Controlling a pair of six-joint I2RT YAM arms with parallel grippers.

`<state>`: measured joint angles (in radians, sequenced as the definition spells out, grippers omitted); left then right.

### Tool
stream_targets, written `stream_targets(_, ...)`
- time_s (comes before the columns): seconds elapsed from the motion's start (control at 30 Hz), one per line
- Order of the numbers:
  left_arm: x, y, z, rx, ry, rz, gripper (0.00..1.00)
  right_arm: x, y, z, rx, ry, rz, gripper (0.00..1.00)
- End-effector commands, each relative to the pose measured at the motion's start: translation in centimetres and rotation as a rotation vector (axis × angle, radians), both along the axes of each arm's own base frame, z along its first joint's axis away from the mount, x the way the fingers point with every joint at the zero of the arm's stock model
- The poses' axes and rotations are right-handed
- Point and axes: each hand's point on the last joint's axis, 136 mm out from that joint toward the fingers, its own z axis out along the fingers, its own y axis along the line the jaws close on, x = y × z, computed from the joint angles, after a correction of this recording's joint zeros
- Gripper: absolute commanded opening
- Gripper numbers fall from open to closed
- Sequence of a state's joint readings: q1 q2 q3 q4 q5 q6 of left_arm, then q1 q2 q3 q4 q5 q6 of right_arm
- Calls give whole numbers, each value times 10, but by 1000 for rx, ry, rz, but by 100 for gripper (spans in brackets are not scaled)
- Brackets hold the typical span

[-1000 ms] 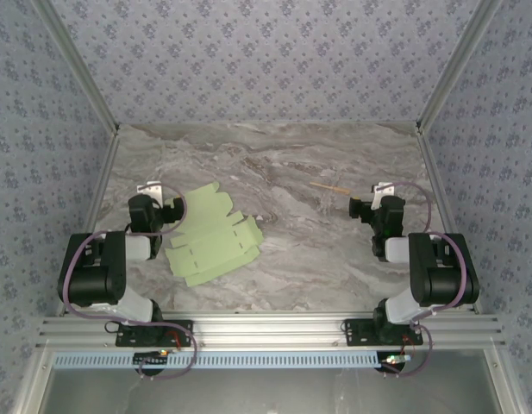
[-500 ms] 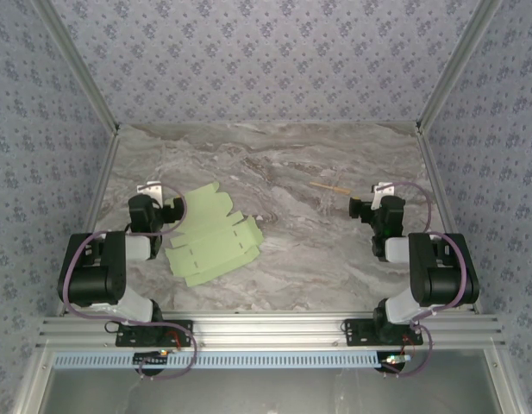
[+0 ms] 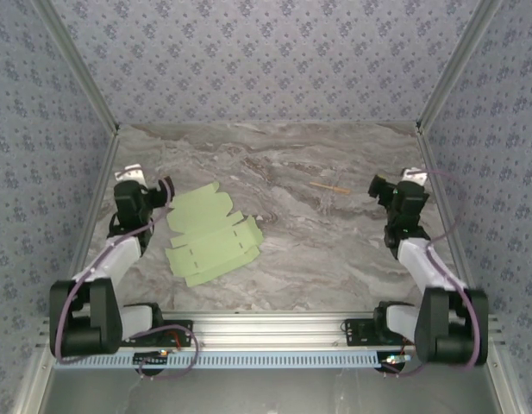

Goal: Fold the paper box

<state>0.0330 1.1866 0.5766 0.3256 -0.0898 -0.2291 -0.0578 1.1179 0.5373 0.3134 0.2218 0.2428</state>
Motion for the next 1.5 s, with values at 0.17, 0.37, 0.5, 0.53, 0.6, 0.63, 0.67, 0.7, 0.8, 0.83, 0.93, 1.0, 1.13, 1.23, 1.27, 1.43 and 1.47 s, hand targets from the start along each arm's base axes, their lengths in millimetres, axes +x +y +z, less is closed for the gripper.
stream_targets(0.17,-45,-92,-32,-345,246,-185,93,-48,200,-17,66,262,602,99)
stream_targets(0.37,-67,-125,-59,-271,399,-261,94,-104,340,-73,4,536,975,95)
stream_targets(0.5,-63,-130,-60,-250,408,-274,94,-108,378,-99,112,611,1090,84)
stream_targets(0.53,-61,-132,-59,-251,403,-277,94,-106,383,-103,158,619,1110,82)
stream_targets(0.6,-59,-136,-55,-248,393,-288,94,-101,394,-106,181,626,1142,77)
stream_targets(0.63,-57,-136,-53,-246,390,-290,95,-98,399,-109,169,633,1147,74)
stream_targets(0.67,-56,-137,-52,-242,390,-294,95,-97,402,-113,163,641,1148,71)
stream_targets(0.7,-56,-138,-52,-236,390,-299,95,-94,406,-116,165,641,1150,68)
stream_targets(0.8,-54,-138,-49,-222,385,-294,95,-83,410,-127,160,642,1132,54)
stream_targets(0.83,-53,-138,-48,-222,381,-294,95,-80,411,-129,155,640,1133,49)
stream_targets(0.93,-52,-138,-44,-223,365,-288,95,-71,411,-136,149,641,1124,31)
stream_targets(1.0,-51,-137,-40,-221,356,-282,95,-65,411,-136,137,640,1130,20)
stream_targets(1.13,-44,-137,-19,-212,293,-286,96,-52,394,-114,71,581,1157,0)
stream_targets(1.23,-35,-141,17,-204,164,-327,97,-42,371,-74,31,472,1229,0)
stream_targets(1.27,-33,-144,33,-201,107,-354,96,-41,364,-63,26,451,1268,0)
stream_targets(1.43,-38,-199,115,-128,-160,-739,92,-43,322,11,-22,308,1439,0)
stream_targets(1.47,-41,-210,124,-93,-181,-816,91,-46,316,23,-19,287,1475,0)
